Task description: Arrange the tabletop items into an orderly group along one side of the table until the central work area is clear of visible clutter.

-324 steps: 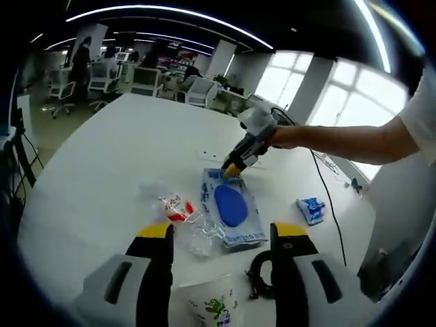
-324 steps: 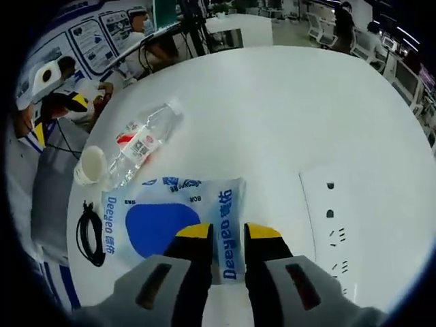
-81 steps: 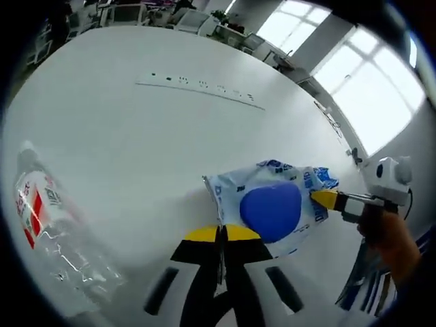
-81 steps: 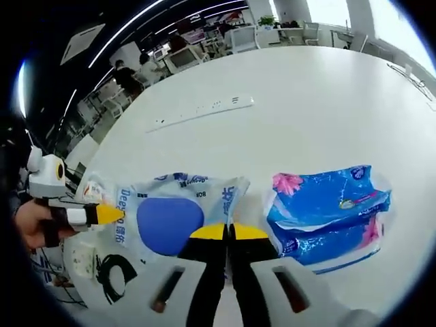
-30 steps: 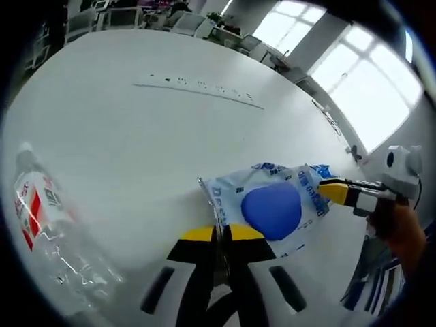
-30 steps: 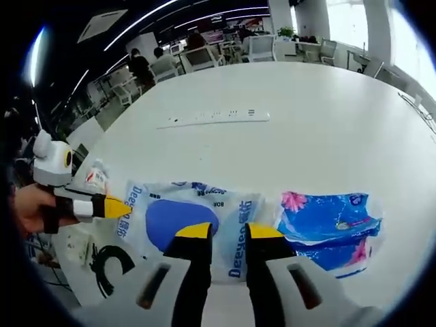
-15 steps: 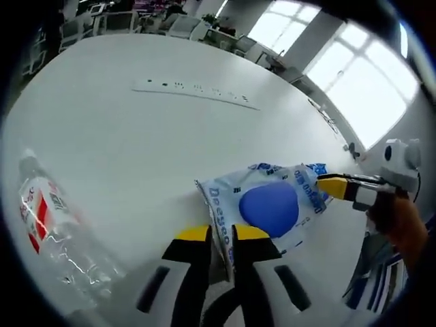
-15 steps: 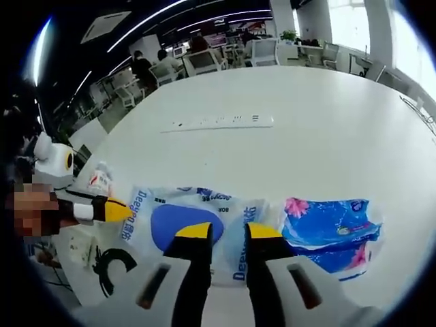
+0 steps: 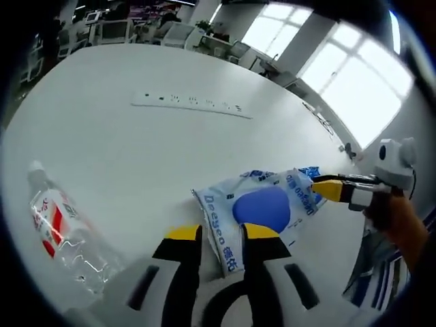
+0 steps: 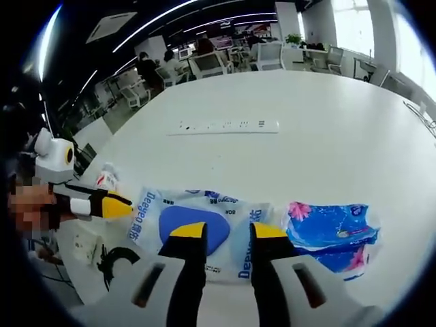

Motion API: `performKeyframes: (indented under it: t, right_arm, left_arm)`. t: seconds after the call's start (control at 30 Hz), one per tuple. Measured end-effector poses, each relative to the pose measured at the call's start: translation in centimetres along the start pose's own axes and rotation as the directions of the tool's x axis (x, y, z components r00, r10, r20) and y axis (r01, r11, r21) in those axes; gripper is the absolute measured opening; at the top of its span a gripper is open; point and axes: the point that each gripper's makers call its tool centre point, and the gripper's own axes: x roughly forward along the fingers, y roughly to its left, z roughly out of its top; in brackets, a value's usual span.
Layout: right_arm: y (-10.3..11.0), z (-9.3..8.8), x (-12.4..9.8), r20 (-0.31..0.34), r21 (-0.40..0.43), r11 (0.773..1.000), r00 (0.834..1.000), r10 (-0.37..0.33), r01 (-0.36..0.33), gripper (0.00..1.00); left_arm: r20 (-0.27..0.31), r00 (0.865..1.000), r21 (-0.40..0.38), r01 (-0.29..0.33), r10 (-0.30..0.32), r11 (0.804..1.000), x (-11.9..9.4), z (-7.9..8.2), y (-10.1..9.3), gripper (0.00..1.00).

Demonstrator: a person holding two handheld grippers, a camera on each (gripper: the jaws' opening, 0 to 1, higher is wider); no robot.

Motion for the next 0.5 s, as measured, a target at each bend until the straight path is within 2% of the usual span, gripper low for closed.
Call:
performKeyframes:
  t: [0.2, 0.37, 0.5]
  right_arm:
    - [0.3, 0.2, -0.8, 0.007, -0.006, 1.000, 1.000, 0.008, -0.008, 0.26]
    - [0.7, 0.3, -1.3, 0.009, -0.020, 1.000, 1.000, 0.018, -0.018, 0.29]
    - [1.0, 0.3, -1.8, 0.010, -0.028, 0.999, 1.000, 0.029, -0.029, 0.31]
  left_arm:
    - [0.035, 0.999, 0.015, 0.020, -0.020, 1.000, -1.1, 1.0, -0.6, 0.31]
    - [0.066, 0.997, 0.029, 0.033, -0.035, 0.999, -2.0, 1.6, -1.0, 0.42]
    - [0.075, 0.996, 0.039, 0.041, -0.044, 0.998, -2.7, 1.8, -1.2, 0.48]
